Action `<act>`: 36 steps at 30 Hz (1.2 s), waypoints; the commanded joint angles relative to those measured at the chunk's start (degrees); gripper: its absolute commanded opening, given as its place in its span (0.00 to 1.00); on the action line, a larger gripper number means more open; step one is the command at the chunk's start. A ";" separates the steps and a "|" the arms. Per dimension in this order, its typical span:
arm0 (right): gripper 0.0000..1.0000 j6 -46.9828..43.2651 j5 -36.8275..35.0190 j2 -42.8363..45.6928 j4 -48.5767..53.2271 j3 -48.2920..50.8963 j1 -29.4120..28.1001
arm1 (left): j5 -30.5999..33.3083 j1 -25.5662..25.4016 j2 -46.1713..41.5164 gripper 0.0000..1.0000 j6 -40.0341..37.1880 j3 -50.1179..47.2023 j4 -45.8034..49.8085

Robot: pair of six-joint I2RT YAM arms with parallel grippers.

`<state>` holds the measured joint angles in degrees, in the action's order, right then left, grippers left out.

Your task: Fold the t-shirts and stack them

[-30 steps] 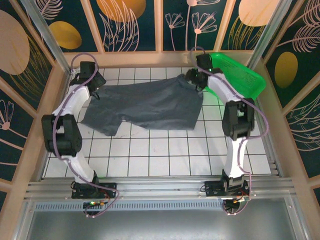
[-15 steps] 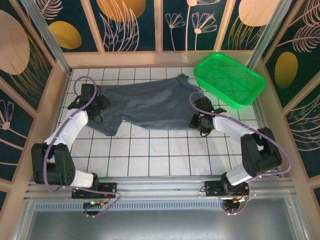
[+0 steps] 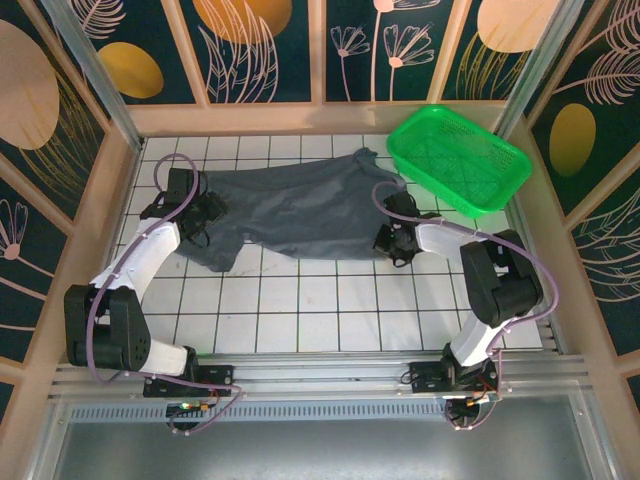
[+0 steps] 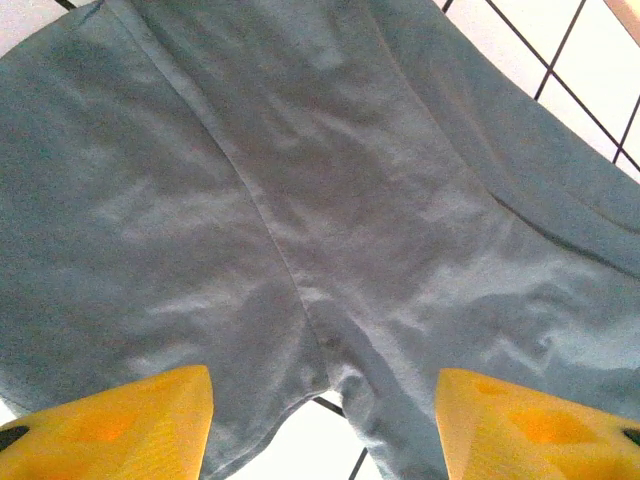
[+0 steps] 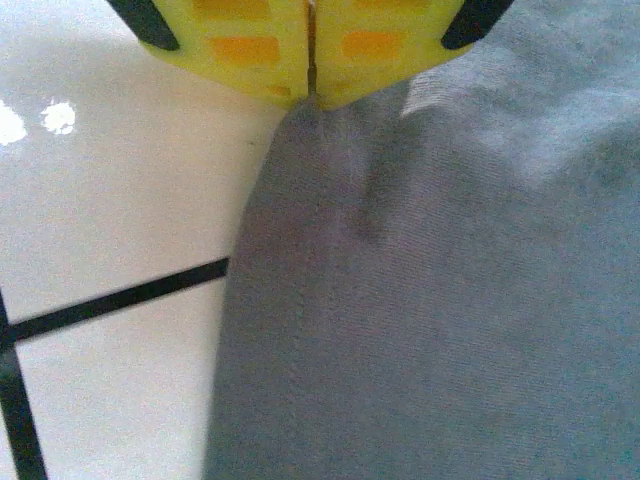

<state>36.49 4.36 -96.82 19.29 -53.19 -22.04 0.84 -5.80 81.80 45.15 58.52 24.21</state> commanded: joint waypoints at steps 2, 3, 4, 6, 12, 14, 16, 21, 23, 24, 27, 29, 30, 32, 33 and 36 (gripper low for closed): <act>0.00 -0.79 -4.38 4.09 3.20 -3.82 -1.65 | 0.25 -0.26 -0.93 0.59 0.18 -0.34 -0.52; 0.00 -1.02 -5.02 5.45 4.39 -4.53 -2.22 | 0.45 -0.26 -1.01 0.59 0.07 -0.34 -0.48; 0.00 -1.15 -6.41 7.04 5.92 -5.38 -2.98 | 0.71 -0.26 -1.03 0.59 -0.03 -0.29 -0.50; 0.00 -1.16 -7.80 9.52 8.80 -7.00 -4.20 | 0.99 -0.26 -0.99 0.59 -0.14 -0.20 -0.57; 0.00 0.12 -8.61 13.51 18.71 -12.67 -6.40 | 1.75 -0.26 -0.08 0.58 -0.71 0.66 -0.65; 0.00 0.67 -7.99 14.75 21.40 -14.37 -6.85 | 1.88 -0.26 0.28 0.58 -0.91 1.24 -0.65; 0.00 1.10 -6.79 15.59 23.26 -15.91 -7.05 | 1.90 -0.26 0.60 0.58 -0.97 1.71 -0.59; 0.00 1.80 -2.52 15.47 27.58 -20.35 -7.05 | 2.10 -0.26 0.58 0.58 -1.20 2.06 -0.22; 0.00 2.27 -1.92 14.90 28.91 -20.96 -6.90 | 2.36 -0.26 0.40 0.59 -1.31 2.00 -0.06; 0.00 2.15 -1.36 14.28 29.14 -20.72 -6.73 | 2.41 -0.26 0.33 0.59 -1.46 1.95 0.02; 0.00 1.27 -0.88 11.73 27.80 -18.02 -5.45 | 2.24 -0.26 0.31 0.59 -1.42 1.68 0.13; 0.00 0.40 -0.58 9.59 24.66 -15.95 -3.48 | 2.06 -0.26 0.38 0.59 -1.49 1.68 0.17; 0.00 -0.02 -0.19 7.81 23.15 -15.48 -1.95 | 1.97 -0.26 0.38 0.59 -1.47 1.68 0.13; 0.00 -0.80 1.41 3.21 20.69 -16.60 1.12 | 1.96 -0.24 0.51 0.59 -1.63 1.90 0.38; 0.00 -1.51 1.00 0.64 19.08 -17.93 2.06 | 1.97 -0.26 0.55 0.59 -1.58 2.03 0.39; 0.00 -3.36 0.47 -8.36 16.81 -24.67 4.05 | 1.98 -0.26 0.64 0.59 -1.72 2.71 0.86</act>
<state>35.77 4.58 -99.96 40.18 -72.86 -19.22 2.13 -5.80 81.82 44.60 59.05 24.29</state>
